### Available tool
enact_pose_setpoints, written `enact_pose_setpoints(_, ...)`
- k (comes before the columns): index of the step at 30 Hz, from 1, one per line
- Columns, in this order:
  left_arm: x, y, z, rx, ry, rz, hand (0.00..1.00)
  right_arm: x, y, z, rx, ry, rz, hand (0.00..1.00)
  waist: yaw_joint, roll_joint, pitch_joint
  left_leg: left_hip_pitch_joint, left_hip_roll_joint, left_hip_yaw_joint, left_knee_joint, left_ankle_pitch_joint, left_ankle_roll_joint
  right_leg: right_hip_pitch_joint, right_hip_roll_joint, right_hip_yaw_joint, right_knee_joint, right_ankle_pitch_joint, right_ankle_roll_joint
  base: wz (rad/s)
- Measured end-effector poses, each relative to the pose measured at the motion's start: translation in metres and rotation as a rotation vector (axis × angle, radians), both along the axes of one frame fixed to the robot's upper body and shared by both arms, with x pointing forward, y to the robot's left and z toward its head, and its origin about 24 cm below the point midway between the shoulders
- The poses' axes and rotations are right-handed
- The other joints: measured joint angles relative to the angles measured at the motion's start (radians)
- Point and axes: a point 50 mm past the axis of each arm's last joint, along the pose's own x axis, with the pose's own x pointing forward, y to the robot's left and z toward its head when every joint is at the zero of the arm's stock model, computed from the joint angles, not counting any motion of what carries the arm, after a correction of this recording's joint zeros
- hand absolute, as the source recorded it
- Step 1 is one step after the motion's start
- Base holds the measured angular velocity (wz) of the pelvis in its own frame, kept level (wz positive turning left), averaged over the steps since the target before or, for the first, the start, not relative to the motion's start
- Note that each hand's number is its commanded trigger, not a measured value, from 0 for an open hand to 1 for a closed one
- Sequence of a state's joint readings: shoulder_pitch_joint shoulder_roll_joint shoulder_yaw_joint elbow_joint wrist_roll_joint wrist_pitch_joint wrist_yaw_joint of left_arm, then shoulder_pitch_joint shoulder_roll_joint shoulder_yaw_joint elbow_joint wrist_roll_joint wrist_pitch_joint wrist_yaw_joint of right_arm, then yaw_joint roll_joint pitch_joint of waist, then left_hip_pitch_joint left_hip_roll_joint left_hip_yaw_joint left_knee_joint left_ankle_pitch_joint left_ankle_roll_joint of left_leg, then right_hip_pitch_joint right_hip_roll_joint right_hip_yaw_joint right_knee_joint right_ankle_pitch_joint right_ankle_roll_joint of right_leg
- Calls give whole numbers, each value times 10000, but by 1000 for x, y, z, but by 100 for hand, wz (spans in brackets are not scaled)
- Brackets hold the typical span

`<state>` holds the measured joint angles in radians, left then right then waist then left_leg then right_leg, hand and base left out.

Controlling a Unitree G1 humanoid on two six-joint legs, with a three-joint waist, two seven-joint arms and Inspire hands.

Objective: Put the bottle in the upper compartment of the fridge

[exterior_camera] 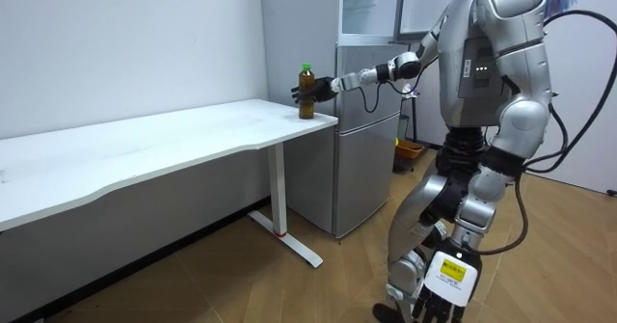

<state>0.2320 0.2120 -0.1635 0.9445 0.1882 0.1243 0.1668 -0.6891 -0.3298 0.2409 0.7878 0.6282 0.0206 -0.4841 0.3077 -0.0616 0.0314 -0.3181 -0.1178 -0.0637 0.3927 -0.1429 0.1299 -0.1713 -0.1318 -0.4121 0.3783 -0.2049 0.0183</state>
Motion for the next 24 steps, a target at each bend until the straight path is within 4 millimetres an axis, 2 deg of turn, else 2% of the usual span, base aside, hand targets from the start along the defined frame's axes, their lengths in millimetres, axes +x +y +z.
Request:
enact_pose_setpoints(17,0,-1,0,-23,-4,-18,0,0,2,-6,920,43,704,100,64,-45,26,101,-10,7,-142,47,-11,8,-40,-32,-4,1,0,0)
enact_pose_setpoints(24,-1,2,1,66,-17,89,0,1,2,-5,1413,68,895,100,-115,-37,21,276,-17,-10,-270,55,-14,251,-2,-41,-202,-2,5,0)
